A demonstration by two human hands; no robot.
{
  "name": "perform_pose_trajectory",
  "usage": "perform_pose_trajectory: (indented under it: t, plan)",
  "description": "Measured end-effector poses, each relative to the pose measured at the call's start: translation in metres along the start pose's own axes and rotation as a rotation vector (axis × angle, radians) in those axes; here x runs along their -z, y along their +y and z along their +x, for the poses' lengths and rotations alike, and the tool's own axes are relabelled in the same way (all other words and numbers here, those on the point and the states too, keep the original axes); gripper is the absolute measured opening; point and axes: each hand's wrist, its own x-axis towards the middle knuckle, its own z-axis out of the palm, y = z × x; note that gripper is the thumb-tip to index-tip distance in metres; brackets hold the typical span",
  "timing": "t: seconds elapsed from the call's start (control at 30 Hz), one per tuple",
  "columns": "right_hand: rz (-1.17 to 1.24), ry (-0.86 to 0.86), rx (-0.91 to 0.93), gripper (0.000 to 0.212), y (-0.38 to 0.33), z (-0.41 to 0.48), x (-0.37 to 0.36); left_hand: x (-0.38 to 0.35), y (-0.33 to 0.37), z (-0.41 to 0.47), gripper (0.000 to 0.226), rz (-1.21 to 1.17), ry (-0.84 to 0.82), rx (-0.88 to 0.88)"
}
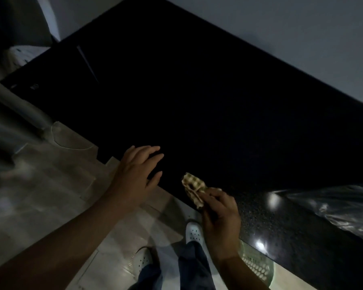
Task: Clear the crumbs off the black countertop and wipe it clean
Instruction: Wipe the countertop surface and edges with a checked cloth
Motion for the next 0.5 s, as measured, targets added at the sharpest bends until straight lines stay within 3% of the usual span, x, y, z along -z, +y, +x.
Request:
perform_pose_trajectory:
  t: [0.17, 0.27, 0.4, 0.5]
  plan:
    - [0.046, -0.1, -0.035, 0.041, -0.019, -0.013, 0.002, 0.011, -0.004, -0.019, 0.054, -0.016, -0.079, 0.036]
    - [0.244, -0.218, -0.188, 0.03, -0.031, -0.005, 0.013, 0.022, -0.003, -0.037, 0.047, -0.083, -0.072, 0.097]
    - [0.419, -0.042, -0.328, 0.028, -0.039, 0.018, 0.031, 0.04, -0.002, -0.05, 0.042, -0.089, -0.116, 0.11]
    - [0.582, 0.077, -0.445, 0.008, -0.037, 0.044, 0.043, 0.054, -0.001, -0.037, 0.037, -0.106, -0.089, 0.108]
